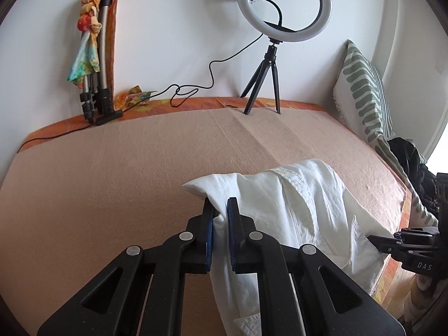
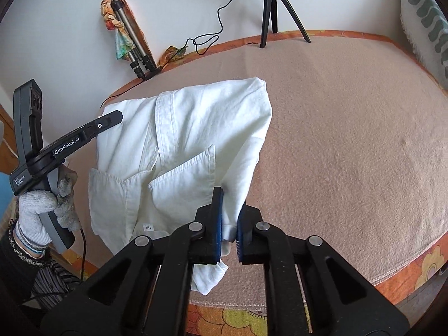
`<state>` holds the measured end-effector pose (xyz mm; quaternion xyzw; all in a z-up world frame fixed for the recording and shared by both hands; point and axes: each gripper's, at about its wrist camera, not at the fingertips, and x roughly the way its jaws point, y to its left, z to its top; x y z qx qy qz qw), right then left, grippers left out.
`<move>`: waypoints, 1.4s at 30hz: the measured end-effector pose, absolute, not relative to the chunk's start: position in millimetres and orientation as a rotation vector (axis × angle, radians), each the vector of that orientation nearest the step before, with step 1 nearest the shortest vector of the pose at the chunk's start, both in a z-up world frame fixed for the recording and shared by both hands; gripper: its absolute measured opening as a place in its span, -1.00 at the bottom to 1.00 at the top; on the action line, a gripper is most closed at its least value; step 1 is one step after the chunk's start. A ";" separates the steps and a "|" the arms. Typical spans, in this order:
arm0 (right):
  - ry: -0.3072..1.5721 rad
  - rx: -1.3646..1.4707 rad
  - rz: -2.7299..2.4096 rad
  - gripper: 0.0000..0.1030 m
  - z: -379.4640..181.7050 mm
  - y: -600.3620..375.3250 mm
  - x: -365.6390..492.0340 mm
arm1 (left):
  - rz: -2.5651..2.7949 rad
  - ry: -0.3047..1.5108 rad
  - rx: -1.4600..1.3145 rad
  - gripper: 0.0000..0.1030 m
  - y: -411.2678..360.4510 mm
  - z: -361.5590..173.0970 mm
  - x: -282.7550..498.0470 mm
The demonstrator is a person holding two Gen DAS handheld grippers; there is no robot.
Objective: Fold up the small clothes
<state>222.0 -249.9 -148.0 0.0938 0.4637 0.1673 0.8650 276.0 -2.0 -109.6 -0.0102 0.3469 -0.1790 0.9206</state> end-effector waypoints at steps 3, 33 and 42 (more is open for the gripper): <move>0.950 0.179 0.338 -0.84 -145.3 -249.9 218.9 | -0.378 0.695 -0.015 -0.86 -5.1 -105.2 271.5; 0.813 0.103 0.038 -0.86 -105.9 -332.6 245.4 | -0.609 0.623 0.045 -0.87 -248.2 -69.9 422.7; 0.822 0.144 -0.028 -0.86 -102.6 -338.7 255.0 | -0.568 0.664 0.079 -0.87 -312.2 -100.6 469.4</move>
